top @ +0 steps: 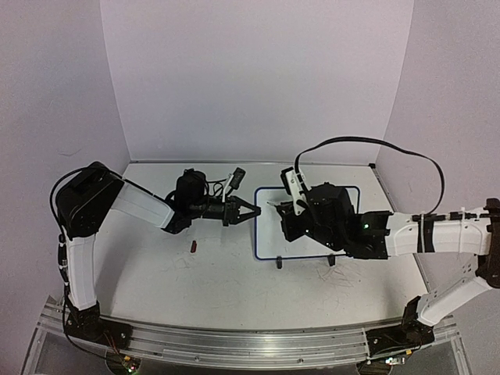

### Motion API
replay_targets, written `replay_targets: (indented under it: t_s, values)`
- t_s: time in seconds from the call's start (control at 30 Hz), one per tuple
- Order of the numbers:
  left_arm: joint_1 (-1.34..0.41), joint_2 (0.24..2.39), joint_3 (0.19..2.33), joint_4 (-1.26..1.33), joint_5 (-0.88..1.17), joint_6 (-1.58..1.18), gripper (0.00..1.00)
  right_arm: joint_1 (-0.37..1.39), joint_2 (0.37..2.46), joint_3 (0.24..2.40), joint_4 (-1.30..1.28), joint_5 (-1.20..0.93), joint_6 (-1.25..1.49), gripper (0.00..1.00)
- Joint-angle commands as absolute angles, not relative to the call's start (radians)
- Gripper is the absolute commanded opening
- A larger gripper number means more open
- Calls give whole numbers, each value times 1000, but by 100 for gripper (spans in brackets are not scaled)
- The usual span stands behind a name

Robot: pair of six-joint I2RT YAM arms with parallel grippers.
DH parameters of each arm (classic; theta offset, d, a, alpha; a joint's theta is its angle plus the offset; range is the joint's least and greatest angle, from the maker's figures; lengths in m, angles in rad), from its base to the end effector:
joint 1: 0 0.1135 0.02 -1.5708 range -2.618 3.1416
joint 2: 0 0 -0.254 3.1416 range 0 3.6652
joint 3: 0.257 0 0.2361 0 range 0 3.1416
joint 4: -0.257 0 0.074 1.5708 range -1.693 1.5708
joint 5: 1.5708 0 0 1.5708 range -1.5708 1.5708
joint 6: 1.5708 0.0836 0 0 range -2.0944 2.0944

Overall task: Write a sentence on the whiteboard
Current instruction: Hold the whiteboard at the center of the board, then write a sentence on the whiteboard.

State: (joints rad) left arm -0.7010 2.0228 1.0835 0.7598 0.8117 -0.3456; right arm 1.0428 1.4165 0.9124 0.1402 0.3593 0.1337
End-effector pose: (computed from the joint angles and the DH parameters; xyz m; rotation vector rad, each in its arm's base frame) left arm 0.2999 -0.3325 0.1696 0.9640 1.6754 -1.4363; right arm 0.2028 0.2894 0.2525 -0.6273 1.8313 0.4444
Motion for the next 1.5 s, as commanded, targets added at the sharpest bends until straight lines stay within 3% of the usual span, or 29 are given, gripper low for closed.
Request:
replay_targets:
  t_s: [0.0,0.93,1.47]
  values:
    - [-720,1979,1052,734,775,-252,0,1040,1315,876,186,302,98,0]
    - [-784,1862,937,734,675,-116,0,1041,1108,692,264,189,8,0]
    - [-785,1906,973,732,679,-131,0,1044,1240,738,311,261,14,0]
